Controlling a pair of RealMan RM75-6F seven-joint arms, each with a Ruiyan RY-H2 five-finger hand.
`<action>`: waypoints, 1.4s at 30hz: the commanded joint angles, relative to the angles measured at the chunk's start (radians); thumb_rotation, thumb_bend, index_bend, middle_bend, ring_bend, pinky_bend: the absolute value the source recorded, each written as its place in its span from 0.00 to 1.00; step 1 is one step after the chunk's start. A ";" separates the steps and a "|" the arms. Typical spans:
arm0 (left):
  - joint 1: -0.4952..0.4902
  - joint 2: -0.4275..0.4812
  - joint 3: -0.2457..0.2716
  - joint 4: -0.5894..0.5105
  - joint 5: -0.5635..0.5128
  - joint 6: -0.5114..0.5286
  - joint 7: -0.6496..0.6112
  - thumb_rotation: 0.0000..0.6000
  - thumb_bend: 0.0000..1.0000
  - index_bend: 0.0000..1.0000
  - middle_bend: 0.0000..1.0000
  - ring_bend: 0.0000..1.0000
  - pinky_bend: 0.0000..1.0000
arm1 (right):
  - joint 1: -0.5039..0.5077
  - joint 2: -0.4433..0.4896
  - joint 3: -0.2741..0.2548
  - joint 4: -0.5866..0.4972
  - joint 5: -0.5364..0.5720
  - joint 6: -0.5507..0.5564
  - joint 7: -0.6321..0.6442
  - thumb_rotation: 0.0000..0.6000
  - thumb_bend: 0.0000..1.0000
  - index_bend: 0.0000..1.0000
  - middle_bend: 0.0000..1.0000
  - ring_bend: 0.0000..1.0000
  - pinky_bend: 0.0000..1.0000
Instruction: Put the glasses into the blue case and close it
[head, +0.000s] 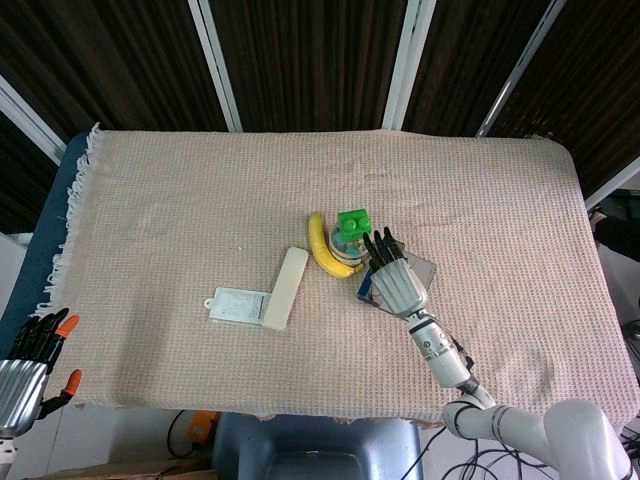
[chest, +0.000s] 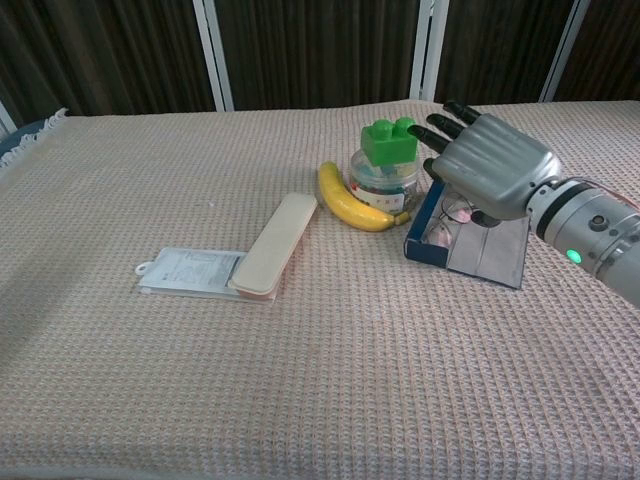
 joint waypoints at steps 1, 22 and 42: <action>0.001 0.000 0.001 0.000 0.000 0.000 -0.001 1.00 0.41 0.00 0.00 0.00 0.02 | -0.047 0.062 -0.034 -0.040 -0.038 0.052 0.061 1.00 0.33 0.51 0.14 0.00 0.00; -0.006 -0.007 0.004 -0.007 0.004 -0.016 0.027 1.00 0.41 0.00 0.00 0.00 0.02 | -0.145 0.005 -0.204 0.453 -0.255 0.106 0.669 1.00 0.33 0.52 0.14 0.00 0.00; -0.003 -0.008 0.004 -0.004 0.004 -0.009 0.028 1.00 0.41 0.00 0.00 0.00 0.02 | -0.140 -0.111 -0.154 0.548 -0.237 0.075 0.677 1.00 0.33 0.54 0.14 0.00 0.00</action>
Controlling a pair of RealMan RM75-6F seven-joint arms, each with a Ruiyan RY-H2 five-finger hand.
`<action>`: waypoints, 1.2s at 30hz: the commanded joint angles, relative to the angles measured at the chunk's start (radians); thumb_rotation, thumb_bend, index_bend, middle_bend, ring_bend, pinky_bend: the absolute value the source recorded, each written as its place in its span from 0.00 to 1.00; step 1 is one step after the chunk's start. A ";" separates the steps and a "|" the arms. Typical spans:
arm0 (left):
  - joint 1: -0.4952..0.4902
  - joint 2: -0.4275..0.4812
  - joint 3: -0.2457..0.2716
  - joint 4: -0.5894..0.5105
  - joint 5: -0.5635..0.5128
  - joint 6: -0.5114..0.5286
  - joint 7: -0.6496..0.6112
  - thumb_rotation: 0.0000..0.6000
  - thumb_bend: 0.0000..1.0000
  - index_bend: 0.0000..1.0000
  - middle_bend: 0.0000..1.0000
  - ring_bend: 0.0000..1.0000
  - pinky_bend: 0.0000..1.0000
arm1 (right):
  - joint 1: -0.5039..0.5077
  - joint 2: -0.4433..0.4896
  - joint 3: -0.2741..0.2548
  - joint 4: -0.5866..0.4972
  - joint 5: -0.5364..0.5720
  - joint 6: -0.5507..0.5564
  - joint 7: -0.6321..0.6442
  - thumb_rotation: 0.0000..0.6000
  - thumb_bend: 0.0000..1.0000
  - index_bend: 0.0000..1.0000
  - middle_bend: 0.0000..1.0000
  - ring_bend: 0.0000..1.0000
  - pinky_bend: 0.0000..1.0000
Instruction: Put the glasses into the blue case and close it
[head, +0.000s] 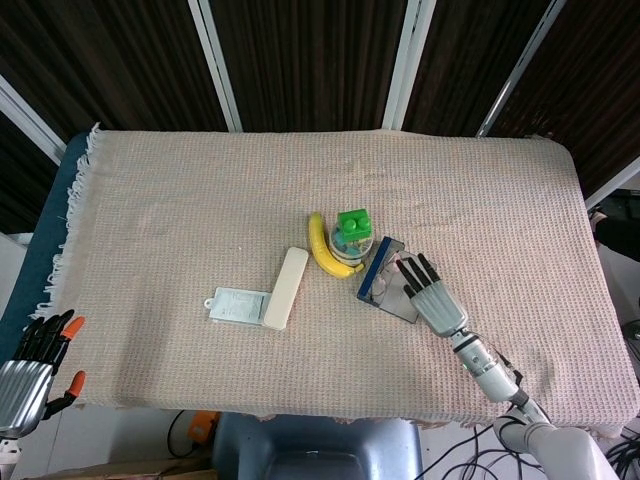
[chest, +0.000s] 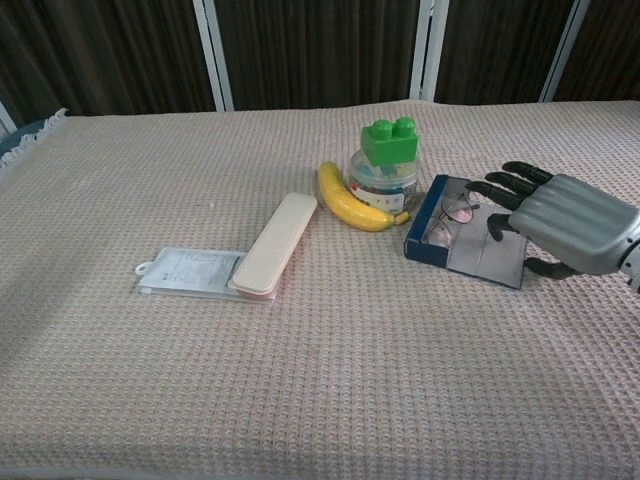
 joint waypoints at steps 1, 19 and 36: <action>0.000 0.000 0.000 0.000 -0.001 0.000 0.001 1.00 0.41 0.00 0.00 0.00 0.02 | 0.004 -0.005 0.007 0.002 0.006 -0.008 -0.002 1.00 0.33 0.54 0.14 0.00 0.00; 0.010 -0.007 -0.001 0.001 0.003 0.018 0.017 1.00 0.41 0.00 0.00 0.00 0.02 | 0.055 -0.025 0.068 -0.014 0.037 -0.028 -0.008 1.00 0.35 0.58 0.14 0.00 0.00; 0.015 -0.007 -0.004 0.002 0.000 0.024 0.017 1.00 0.41 0.00 0.00 0.00 0.02 | 0.116 -0.037 0.128 -0.074 0.074 -0.052 -0.098 1.00 0.42 0.61 0.14 0.00 0.00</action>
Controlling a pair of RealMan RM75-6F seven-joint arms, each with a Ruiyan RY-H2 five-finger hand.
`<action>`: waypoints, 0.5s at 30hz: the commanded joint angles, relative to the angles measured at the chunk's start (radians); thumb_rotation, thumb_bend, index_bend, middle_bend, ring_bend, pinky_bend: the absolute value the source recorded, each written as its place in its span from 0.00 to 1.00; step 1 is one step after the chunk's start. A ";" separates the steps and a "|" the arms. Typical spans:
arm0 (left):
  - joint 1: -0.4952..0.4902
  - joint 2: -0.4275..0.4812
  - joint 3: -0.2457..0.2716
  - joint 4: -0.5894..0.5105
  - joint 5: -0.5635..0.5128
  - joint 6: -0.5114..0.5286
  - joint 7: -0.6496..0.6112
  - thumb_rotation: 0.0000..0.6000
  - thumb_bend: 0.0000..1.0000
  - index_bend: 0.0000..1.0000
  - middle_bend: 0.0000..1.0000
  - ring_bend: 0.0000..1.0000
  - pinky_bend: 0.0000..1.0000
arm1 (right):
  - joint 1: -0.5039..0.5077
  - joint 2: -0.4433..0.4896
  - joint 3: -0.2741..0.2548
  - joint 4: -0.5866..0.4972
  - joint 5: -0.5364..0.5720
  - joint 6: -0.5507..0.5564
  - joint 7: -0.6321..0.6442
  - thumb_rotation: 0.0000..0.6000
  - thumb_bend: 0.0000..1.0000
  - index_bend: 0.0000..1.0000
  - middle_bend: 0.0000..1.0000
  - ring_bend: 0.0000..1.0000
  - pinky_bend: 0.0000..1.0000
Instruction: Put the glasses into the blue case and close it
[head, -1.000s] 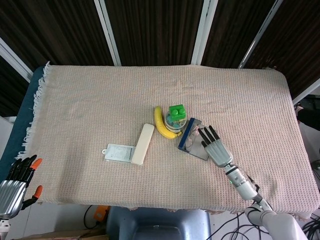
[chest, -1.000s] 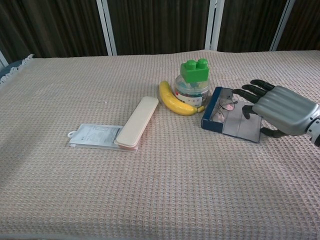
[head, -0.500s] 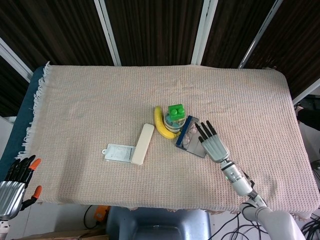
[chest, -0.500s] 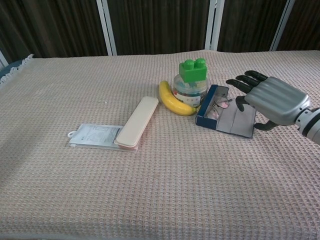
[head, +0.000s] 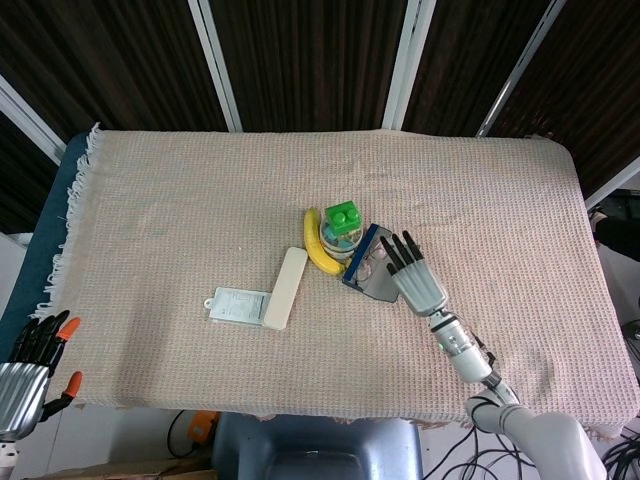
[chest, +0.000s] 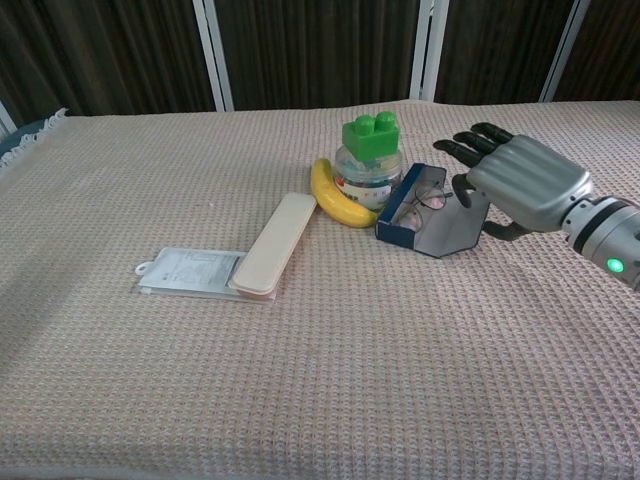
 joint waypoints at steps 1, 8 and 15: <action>0.001 0.000 -0.001 0.000 -0.002 0.001 -0.001 1.00 0.41 0.00 0.00 0.00 0.02 | 0.011 -0.014 0.011 0.007 0.008 -0.005 -0.018 1.00 0.42 0.62 0.14 0.00 0.00; 0.001 0.002 -0.004 0.001 -0.008 0.000 -0.006 1.00 0.41 0.00 0.00 0.00 0.02 | 0.038 -0.051 0.033 0.039 0.034 -0.046 -0.040 1.00 0.47 0.63 0.14 0.00 0.00; -0.001 0.003 -0.006 0.002 -0.010 -0.004 -0.012 1.00 0.41 0.00 0.00 0.00 0.02 | 0.042 -0.068 0.024 0.057 0.032 -0.053 -0.037 1.00 0.56 0.68 0.14 0.00 0.00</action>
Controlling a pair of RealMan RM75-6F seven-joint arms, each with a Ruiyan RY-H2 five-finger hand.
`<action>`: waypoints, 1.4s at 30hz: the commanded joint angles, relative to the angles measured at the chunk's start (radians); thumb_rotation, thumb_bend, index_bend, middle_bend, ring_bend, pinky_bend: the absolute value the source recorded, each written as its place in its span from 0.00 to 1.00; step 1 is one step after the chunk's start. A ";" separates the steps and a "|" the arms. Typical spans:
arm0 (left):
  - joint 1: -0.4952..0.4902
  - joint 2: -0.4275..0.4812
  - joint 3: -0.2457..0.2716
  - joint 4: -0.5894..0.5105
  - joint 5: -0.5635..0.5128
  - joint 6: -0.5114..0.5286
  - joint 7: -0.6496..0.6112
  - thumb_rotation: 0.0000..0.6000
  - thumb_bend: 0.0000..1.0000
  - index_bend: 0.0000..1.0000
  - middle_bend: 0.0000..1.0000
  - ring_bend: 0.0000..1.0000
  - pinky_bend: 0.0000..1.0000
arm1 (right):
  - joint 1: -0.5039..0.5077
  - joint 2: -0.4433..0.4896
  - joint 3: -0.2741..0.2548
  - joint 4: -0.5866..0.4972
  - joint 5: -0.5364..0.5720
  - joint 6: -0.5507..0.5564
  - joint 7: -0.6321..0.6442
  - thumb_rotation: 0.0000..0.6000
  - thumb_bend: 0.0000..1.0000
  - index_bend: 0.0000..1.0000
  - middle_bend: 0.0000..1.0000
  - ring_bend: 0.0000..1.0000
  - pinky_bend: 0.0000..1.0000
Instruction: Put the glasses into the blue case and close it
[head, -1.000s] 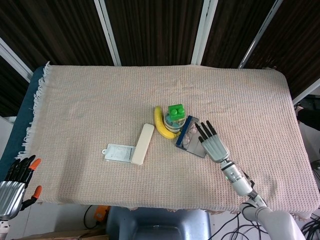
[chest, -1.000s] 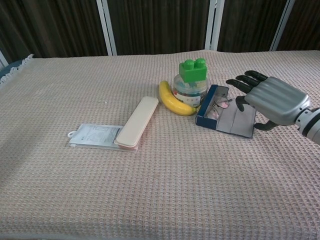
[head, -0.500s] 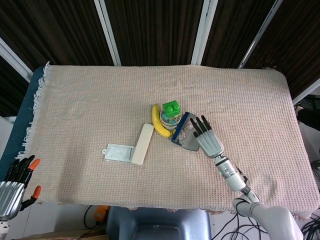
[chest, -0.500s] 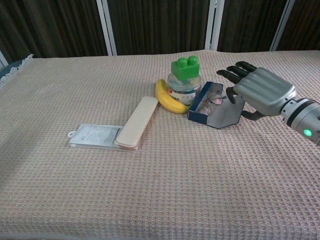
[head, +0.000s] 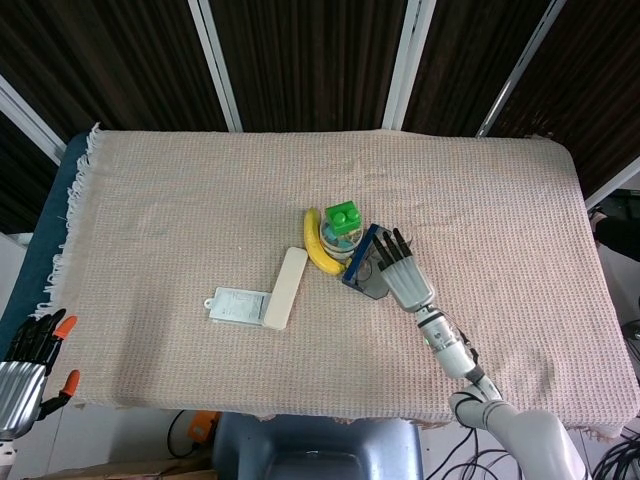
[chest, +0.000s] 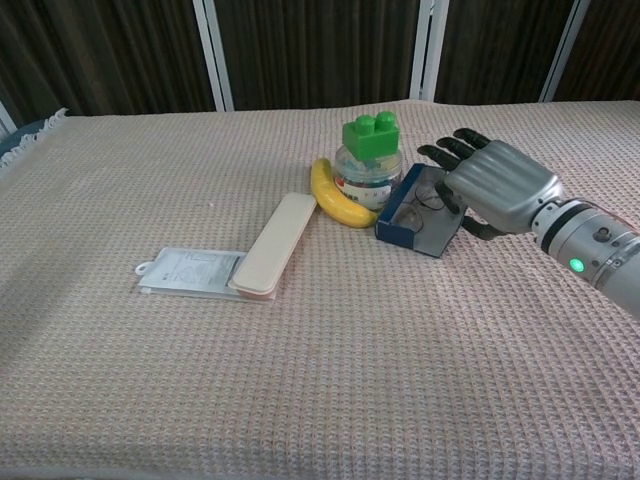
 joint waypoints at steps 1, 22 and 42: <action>-0.001 0.000 0.000 0.001 0.000 -0.001 -0.001 1.00 0.41 0.00 0.00 0.00 0.02 | -0.004 0.001 -0.006 0.002 -0.004 0.009 0.009 1.00 0.57 0.69 0.14 0.00 0.00; 0.000 0.005 0.005 0.003 0.013 0.005 -0.017 1.00 0.41 0.00 0.00 0.00 0.02 | -0.226 0.265 -0.174 -0.311 -0.117 0.225 0.069 1.00 0.58 0.77 0.18 0.00 0.01; 0.011 0.005 0.015 0.027 0.022 0.017 -0.039 1.00 0.41 0.00 0.00 0.00 0.02 | -0.183 0.348 -0.093 -0.540 -0.079 0.119 -0.049 1.00 0.57 0.77 0.19 0.00 0.00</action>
